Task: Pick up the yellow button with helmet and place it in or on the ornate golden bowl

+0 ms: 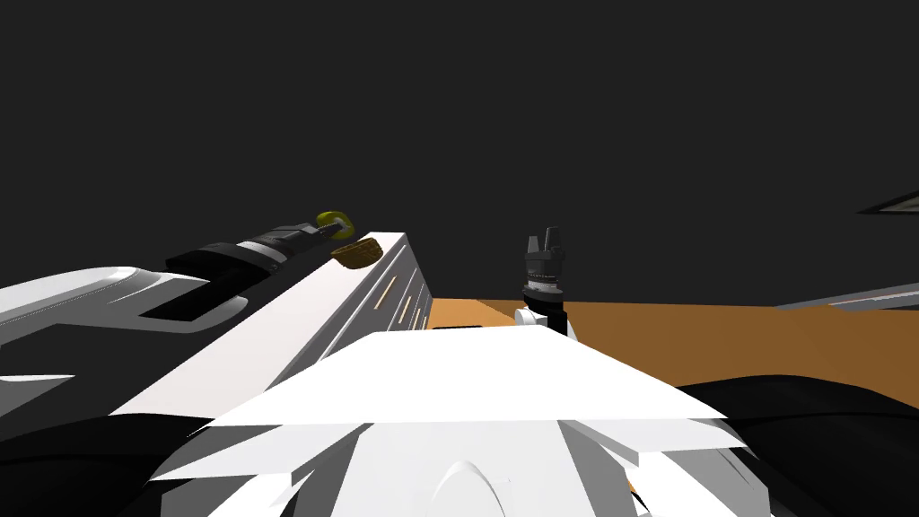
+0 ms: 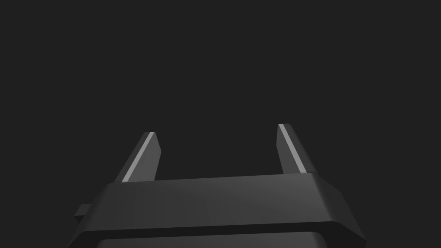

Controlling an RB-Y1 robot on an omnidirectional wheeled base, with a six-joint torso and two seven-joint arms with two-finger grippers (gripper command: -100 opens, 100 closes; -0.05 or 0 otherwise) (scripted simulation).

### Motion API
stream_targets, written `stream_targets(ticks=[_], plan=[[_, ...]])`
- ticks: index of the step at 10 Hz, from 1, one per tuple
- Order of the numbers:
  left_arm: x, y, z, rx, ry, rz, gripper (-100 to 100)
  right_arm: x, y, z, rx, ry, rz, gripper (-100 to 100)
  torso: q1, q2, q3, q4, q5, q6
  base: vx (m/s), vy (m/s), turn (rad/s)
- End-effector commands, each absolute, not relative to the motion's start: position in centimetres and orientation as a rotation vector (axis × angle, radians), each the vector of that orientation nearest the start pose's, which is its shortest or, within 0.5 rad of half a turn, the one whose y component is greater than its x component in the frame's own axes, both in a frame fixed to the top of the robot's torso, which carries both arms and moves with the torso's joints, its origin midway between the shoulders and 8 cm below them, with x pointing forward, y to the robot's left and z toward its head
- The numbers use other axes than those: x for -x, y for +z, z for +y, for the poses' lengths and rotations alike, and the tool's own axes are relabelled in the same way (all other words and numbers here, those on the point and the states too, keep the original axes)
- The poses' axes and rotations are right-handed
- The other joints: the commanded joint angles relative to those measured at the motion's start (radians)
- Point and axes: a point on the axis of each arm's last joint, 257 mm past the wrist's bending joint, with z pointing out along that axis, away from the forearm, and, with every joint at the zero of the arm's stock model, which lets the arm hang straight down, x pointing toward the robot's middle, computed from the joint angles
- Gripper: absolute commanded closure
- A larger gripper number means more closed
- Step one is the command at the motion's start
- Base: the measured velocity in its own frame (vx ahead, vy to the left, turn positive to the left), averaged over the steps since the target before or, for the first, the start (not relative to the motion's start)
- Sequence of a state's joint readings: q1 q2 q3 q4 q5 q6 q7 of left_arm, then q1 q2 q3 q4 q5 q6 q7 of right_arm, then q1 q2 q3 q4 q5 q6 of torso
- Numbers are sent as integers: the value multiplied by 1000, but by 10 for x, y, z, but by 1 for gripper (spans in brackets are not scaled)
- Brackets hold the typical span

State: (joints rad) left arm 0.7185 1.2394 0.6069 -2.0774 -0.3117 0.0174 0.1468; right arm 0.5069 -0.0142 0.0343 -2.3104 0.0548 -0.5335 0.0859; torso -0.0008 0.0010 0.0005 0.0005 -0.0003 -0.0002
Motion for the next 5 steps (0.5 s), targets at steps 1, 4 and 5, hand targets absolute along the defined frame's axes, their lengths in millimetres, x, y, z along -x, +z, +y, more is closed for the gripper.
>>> stream_targets(ticks=[1, 4, 5], plan=[[-428, 35, 475, -24, -69, 1545, -100, -334, 41, -258, -539, 1234, 634, 0, 0, 0, 0, 0, 0, 0, 0, 0, 0], [-428, 35, 475, -24, -69, 1545, 0, -334, 41, -258, -539, 1234, 634, 0, 0, 1, 1, 0, 0, 0, 0, 0, 0], [-429, 46, 472, -41, -85, 1544, -100, -334, 41, -258, -539, 1234, 634, 0, 0, 1, 1, 0, 0, 0, 38, -15, 190]])
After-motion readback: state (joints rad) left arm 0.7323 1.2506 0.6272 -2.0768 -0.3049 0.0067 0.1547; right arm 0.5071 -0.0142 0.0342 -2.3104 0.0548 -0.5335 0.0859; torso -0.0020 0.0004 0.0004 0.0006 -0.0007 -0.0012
